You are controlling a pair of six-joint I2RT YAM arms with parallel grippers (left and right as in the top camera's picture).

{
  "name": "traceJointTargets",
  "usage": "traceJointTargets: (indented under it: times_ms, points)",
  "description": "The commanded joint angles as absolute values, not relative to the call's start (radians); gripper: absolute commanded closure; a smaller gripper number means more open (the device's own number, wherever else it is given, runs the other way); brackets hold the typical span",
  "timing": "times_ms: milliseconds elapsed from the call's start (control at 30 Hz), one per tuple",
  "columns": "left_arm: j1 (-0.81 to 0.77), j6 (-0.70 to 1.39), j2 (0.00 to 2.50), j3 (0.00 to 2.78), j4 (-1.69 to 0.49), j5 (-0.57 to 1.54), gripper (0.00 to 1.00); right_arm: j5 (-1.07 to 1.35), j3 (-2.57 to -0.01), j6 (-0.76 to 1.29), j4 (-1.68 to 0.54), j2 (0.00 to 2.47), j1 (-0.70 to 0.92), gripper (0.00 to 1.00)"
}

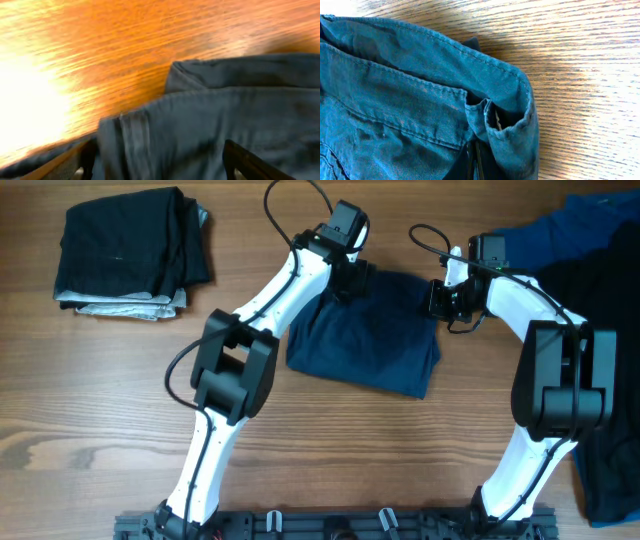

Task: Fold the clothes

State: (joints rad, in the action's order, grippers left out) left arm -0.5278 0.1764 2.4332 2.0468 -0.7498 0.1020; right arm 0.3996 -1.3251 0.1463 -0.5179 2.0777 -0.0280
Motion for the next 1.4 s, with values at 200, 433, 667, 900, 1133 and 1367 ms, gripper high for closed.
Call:
traceJointTargets:
  times_ms: [200,433,667,900,1133,1367]
  points:
    - [-0.524,0.160,2.476,2.060,-0.697,0.100,0.83,0.333,-1.314,0.159,-0.513,2.160,-0.026,0.96]
    - [-0.518,0.160,2.358,2.060,-0.724,0.099,0.96,0.340,-1.327,0.159,-0.510,2.148,-0.028,0.96]
    - [-0.503,0.160,2.257,2.060,-0.803,0.032,0.96,0.335,-1.359,0.186,-0.584,1.883,-0.028,0.50]
    - [-0.476,0.160,2.242,2.060,-0.867,0.027,0.96,0.225,-1.343,0.220,-0.707,1.777,-0.055,0.45]
    - [-0.435,0.165,2.244,2.060,-0.886,0.024,0.96,0.305,-1.247,0.209,-0.653,1.782,-0.059,0.85]
    - [-0.432,0.165,2.298,2.058,-0.891,0.019,0.96,0.612,-1.186,0.076,-0.530,1.792,-0.054,0.96]
